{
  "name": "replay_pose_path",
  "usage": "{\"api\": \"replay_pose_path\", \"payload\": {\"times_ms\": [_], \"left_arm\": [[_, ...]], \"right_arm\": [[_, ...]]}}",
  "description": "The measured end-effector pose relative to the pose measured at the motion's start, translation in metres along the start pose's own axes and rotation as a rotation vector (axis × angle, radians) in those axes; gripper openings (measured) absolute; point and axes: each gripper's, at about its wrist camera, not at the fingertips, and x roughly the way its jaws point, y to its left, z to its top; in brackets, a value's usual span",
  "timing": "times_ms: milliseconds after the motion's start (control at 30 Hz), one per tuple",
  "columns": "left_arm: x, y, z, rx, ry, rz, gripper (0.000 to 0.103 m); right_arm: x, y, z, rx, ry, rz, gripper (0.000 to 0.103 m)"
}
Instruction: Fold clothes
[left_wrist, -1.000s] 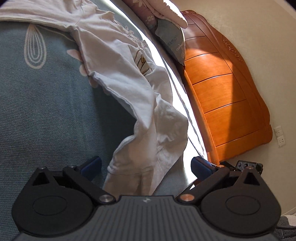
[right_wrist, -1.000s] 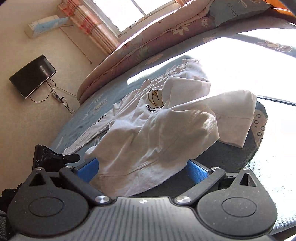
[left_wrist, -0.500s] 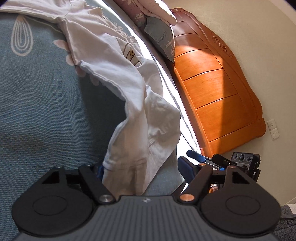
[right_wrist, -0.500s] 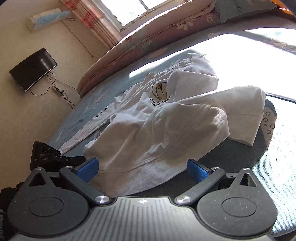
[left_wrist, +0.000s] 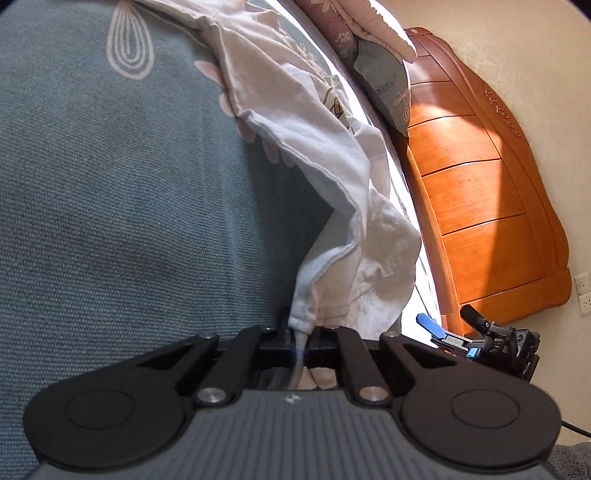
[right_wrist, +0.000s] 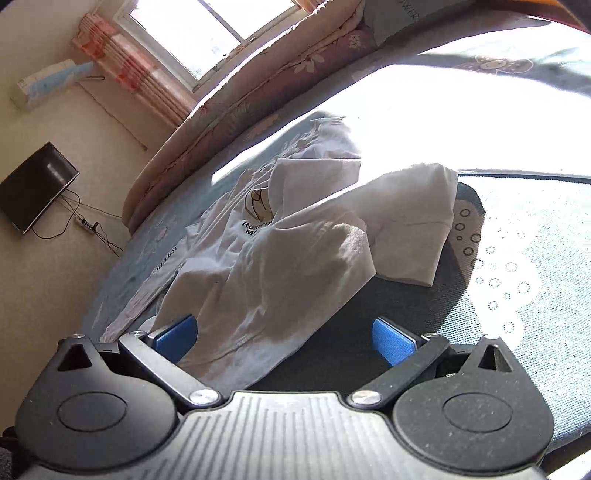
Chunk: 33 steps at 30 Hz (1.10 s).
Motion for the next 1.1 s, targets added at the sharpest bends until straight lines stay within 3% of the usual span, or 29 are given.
{"api": "replay_pose_path", "payload": {"times_ms": [133, 200, 333, 433, 533, 700, 767, 867, 1000, 1100], "left_arm": [[-0.022, -0.009, 0.01, 0.059, -0.035, 0.045, 0.004], [-0.036, -0.001, 0.016, 0.042, -0.069, 0.103, 0.004], [-0.036, 0.031, 0.016, -0.095, -0.095, 0.068, 0.005], [-0.033, 0.037, 0.013, -0.127, -0.109, 0.04, 0.008], [-0.035, 0.042, 0.012, -0.139, -0.109, 0.032, 0.008], [-0.037, 0.044, 0.015, -0.123, -0.099, 0.035, 0.008], [-0.037, 0.044, 0.014, -0.119, -0.103, 0.036, 0.008], [-0.037, 0.046, 0.014, -0.126, -0.104, 0.024, 0.008], [-0.035, 0.046, 0.019, -0.121, -0.087, 0.024, 0.008], [-0.036, 0.044, 0.019, -0.104, -0.085, 0.035, 0.008]], "right_arm": [[-0.004, -0.016, 0.006, 0.034, -0.019, -0.028, 0.103], [-0.004, -0.025, 0.01, 0.055, -0.035, -0.028, 0.103], [-0.001, -0.056, 0.024, 0.164, -0.079, 0.006, 0.103], [0.012, -0.085, 0.036, 0.263, -0.062, 0.055, 0.103], [0.029, -0.096, 0.052, 0.234, -0.033, 0.106, 0.103], [0.062, -0.089, 0.075, 0.1, 0.017, 0.108, 0.103], [0.065, -0.088, 0.078, 0.101, 0.046, 0.116, 0.103], [0.06, -0.085, 0.069, 0.081, 0.117, 0.195, 0.103], [0.06, -0.094, 0.069, 0.095, 0.093, 0.226, 0.095], [0.07, -0.103, 0.077, 0.117, 0.052, 0.208, 0.079]]}}
